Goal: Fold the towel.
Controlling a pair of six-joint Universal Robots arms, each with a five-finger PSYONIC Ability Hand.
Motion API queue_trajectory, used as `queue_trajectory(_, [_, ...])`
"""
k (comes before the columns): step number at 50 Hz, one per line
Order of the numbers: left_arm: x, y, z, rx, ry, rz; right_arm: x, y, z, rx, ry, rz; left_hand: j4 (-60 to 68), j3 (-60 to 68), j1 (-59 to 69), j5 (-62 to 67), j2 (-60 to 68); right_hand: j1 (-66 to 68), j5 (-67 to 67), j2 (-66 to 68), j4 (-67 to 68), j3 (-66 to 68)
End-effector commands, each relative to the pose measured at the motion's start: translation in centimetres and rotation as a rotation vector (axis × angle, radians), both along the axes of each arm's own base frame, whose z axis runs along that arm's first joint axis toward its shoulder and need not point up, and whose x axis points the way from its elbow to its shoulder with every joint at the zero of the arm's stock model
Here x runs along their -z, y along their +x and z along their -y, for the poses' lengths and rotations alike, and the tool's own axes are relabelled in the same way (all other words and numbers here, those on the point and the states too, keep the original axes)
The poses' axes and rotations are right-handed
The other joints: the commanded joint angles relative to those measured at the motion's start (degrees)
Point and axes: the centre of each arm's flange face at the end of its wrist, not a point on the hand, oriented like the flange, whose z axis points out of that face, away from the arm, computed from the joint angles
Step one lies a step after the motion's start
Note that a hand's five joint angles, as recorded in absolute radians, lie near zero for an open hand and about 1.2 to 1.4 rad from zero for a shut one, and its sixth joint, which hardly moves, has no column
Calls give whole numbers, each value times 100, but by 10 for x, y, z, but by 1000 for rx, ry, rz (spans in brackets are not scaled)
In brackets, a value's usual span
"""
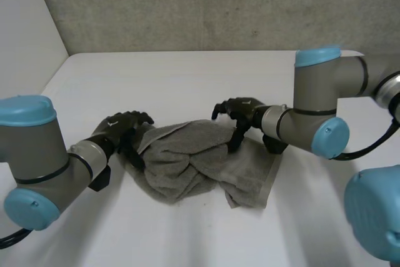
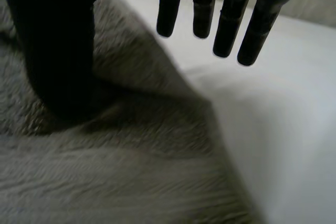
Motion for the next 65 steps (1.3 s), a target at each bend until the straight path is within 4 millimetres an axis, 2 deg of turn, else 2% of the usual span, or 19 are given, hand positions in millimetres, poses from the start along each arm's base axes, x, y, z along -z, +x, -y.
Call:
queue_trajectory(1, [13,-4,12,4,4,13,14,8,-7,-24,44,0,1652,1658,1634,1671,1654,2494,2855,2800,2831,2793])
queue_trajectory(4, [10,-6,20,4,-20,7,8,10,-5,-32,26,14,3748,3754,3730,3767,3750,5249,5609,5555,5586,5548])
queue_trajectory(7, [3,-10,33,4,-63,-5,-12,14,2,-31,-46,50,6053,6060,6036,6073,6055,5677,6038,5983,6015,5976])
queue_trajectory(14, [-36,-26,70,25,-250,-27,-99,22,25,-18,-373,194,6129,6135,6111,6148,6131,5677,6038,5983,6015,5976])
queue_trajectory(16, [-87,-42,86,41,-430,-65,-153,23,34,-2,-608,301,6129,6135,6111,6148,6131,5677,6038,5983,6015,5976])
queue_trajectory(19, [-120,-50,91,48,-540,-104,-184,21,34,16,-734,350,6129,6135,6111,6148,6131,5677,6038,5983,6015,5976])
queue_trajectory(21, [-189,-58,92,41,-771,-188,-239,12,29,79,-966,412,6129,6135,6111,6148,6131,5677,6038,5983,6015,5976])
queue_trajectory(22, [-189,-58,92,41,-773,-188,-239,12,29,80,-967,412,6129,6135,6111,6148,6131,5677,6038,5983,6015,5976])
queue_trajectory(27, [-277,-44,76,-71,-1101,-320,-288,0,12,164,-1216,331,6129,6135,6111,6148,6131,5677,6038,5983,6015,5976])
queue_trajectory(33, [-267,-42,76,-87,-1083,-306,-267,4,12,123,-1188,182,6129,6135,6111,6148,6131,5677,6038,5983,6015,5976])
queue_trajectory(38, [-204,-42,79,-74,-883,-192,-217,6,15,61,-1019,-10,6129,6135,6111,6148,6131,5677,6038,5983,6015,5976])
queue_trajectory(43, [-98,-33,72,-47,-602,40,-121,3,11,-54,-703,-241,6129,6135,6111,6148,6131,5677,6038,5983,6015,5976])
queue_trajectory(46, [-73,-31,68,-33,-546,96,-95,0,9,-75,-622,-288,6129,6135,6111,6148,6131,5677,6038,5983,6015,5976])
queue_trajectory(48, [-29,-28,57,2,-449,202,-48,-3,2,-114,-484,-353,6129,6135,6111,6148,6131,5677,6038,5983,6015,5976])
queue_trajectory(51, [-1,-25,47,36,-385,289,-13,-5,-5,-143,-385,-388,6129,6135,6111,6148,6131,5677,6038,5983,6015,5976])
queue_trajectory(56, [11,-22,34,69,-323,350,5,-7,-12,-145,-295,-379,6129,6135,6111,6148,6131,5677,6038,5983,6015,5976])
queue_trajectory(61, [-8,-20,29,64,-327,335,-12,-11,-9,-67,-251,-268,6129,6135,6111,6148,6131,5550,5910,5856,5887,5849])
queue_trajectory(62, [-18,-19,26,59,-335,326,-21,-12,-7,-44,-246,-216,6129,6135,6111,6148,6131,3434,3794,3740,3771,3733])
queue_trajectory(65, [-27,-18,22,53,-346,313,-27,-17,-5,-23,-231,-169,6129,6135,6111,6148,6131,2016,2377,2323,2354,2315])
